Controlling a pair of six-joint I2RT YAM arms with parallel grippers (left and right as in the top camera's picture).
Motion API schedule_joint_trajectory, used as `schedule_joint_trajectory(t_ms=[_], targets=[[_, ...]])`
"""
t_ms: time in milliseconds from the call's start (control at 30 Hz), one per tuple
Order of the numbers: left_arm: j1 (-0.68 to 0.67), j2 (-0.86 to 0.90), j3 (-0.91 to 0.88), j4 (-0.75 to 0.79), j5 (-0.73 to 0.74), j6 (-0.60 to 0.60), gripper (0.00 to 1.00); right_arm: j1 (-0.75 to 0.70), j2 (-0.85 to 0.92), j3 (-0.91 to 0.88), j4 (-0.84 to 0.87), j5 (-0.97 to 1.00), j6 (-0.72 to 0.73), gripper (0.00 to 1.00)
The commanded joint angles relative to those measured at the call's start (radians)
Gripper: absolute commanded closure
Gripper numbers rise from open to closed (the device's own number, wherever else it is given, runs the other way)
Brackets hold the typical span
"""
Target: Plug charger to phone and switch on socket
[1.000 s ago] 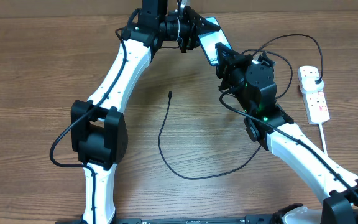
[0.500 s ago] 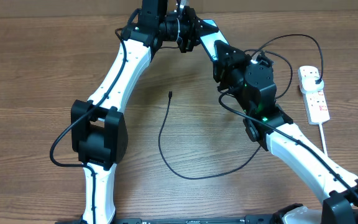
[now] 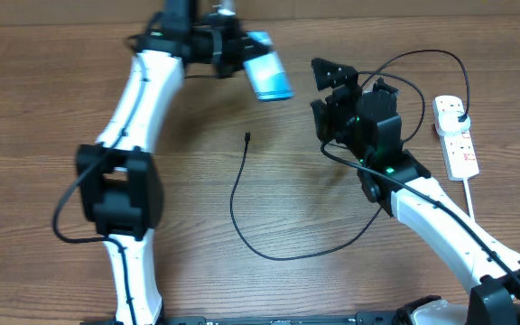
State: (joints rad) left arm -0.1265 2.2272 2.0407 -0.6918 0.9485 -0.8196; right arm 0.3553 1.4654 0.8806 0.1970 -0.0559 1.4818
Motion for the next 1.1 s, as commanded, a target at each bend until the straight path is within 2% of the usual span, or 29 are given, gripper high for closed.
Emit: schedule_joint_trajectory(t_ms=[0, 133, 267, 433, 500, 733, 900, 1067], targets=[[0.121, -0.004, 0.016, -0.12, 0.02, 0.353, 0.96, -0.041, -0.001, 0.018, -0.126, -0.084, -0.217, 0.0], [0.224, -0.004, 0.016, -0.291, 0.023, 0.48, 0.96, -0.063, -0.001, 0.018, -0.291, -0.107, -0.328, 0.0], [0.304, -0.004, 0.016, -0.413, 0.144, 0.589, 0.96, -0.064, -0.001, 0.018, -0.421, -0.14, -0.57, 0.0], [0.358, -0.004, 0.016, -0.534, 0.323, 0.658, 0.96, -0.064, -0.001, 0.018, -0.51, -0.286, -0.78, 0.12], [0.374, -0.004, 0.016, -0.596, 0.442, 0.694, 0.96, -0.064, -0.001, 0.019, -0.575, -0.33, -0.82, 0.17], [0.379, -0.004, 0.016, -0.621, 0.622, 0.692, 0.96, -0.064, 0.002, 0.113, -0.764, -0.365, -0.89, 0.23], [0.379, -0.004, 0.016, -0.621, 0.628, 0.689, 0.96, -0.063, 0.052, 0.377, -1.006, -0.363, -0.963, 0.25], [0.379, -0.004, 0.016, -0.621, 0.628, 0.685, 0.96, -0.056, 0.164, 0.558, -1.074, -0.354, -0.962, 0.27]])
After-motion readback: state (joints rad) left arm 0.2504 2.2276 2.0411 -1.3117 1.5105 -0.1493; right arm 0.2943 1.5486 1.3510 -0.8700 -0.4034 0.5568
